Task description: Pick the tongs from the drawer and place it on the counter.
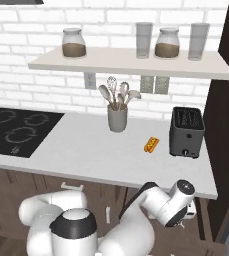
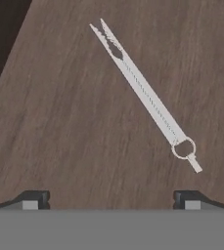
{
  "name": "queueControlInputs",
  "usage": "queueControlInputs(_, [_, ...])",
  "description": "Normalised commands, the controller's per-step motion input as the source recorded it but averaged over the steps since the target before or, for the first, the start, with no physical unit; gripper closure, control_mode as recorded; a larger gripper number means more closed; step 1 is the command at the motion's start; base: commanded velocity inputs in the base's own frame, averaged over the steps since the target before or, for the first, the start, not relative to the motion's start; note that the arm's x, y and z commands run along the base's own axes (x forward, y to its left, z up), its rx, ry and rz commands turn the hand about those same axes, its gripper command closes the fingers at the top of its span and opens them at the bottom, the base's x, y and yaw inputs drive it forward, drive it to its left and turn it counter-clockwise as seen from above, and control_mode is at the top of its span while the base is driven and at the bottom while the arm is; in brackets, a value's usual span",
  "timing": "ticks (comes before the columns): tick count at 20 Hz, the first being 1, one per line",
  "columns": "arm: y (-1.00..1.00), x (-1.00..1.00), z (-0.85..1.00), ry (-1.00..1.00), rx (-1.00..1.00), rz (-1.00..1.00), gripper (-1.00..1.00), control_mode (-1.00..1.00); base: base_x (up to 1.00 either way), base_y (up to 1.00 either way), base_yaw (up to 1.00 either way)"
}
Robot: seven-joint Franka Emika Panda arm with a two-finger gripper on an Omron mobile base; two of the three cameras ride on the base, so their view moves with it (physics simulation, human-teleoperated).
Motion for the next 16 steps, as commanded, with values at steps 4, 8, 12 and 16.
queueControlInputs(4, [-0.22,0.2,-0.11,0.0,0.0,0.0,-1.0,-1.0,0.0,0.0,0.0])
queueControlInputs(8, [-0.18,0.22,-0.16,0.0,0.0,0.01,-1.0,-1.0,0.0,0.0,0.0])
queueControlInputs(12, [-0.13,0.17,-0.3,0.0,0.0,0.03,-1.0,-1.0,0.0,0.0,0.0])
queueControlInputs(16, [-0.21,0.2,-0.3,0.0,0.0,0.03,-1.0,-1.0,0.0,0.0,0.0])
